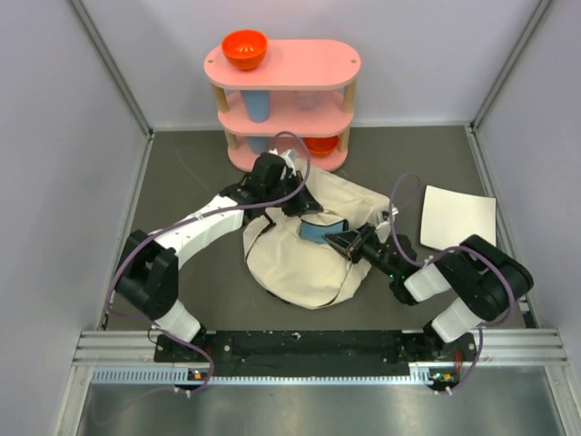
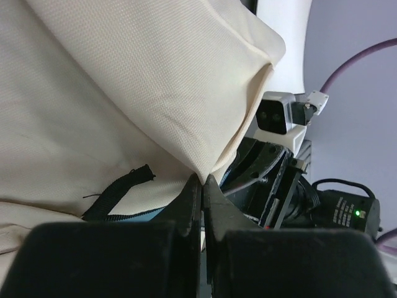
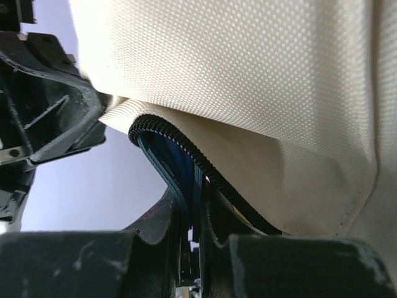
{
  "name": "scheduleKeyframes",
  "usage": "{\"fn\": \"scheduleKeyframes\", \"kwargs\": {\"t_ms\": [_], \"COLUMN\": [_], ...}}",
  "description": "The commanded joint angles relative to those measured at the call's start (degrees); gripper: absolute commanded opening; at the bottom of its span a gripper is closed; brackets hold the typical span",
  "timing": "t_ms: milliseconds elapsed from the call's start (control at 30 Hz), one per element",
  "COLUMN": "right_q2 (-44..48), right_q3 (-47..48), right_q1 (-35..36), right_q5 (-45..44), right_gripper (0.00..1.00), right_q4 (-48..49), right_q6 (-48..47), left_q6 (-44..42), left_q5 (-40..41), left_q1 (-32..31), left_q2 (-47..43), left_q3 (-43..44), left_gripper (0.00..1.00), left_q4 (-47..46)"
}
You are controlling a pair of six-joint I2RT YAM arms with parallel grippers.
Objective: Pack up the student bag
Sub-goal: Place the stationery in the student bag.
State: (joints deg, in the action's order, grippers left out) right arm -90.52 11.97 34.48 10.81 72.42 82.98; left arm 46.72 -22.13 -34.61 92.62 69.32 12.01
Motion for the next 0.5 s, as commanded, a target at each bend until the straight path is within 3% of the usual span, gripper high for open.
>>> {"fn": "scheduleKeyframes", "kwargs": {"t_ms": [0,267,467], "right_q2": [7.0,13.2,14.1], "right_q3": [-0.3,0.9,1.7], "right_q1": [-5.9,-12.1,-9.0], "right_q5": [-3.3,0.8,2.6], "right_gripper": [0.00,0.00,0.00], "right_q4": [6.5,2.1,-2.5], "right_q6": [-3.4,-4.8,-5.1], "left_q6": [6.3,15.6,17.6], "left_q5": [-5.2,-3.4,-5.8], "left_q1": [-0.8,-0.9,-0.9], "left_q2": [-9.0,-13.4,-9.2], "left_q3": [-4.0,-14.0,-13.4], "left_gripper": [0.00,0.00,0.00], "left_q4": [-3.7,-13.7,-19.1]}}
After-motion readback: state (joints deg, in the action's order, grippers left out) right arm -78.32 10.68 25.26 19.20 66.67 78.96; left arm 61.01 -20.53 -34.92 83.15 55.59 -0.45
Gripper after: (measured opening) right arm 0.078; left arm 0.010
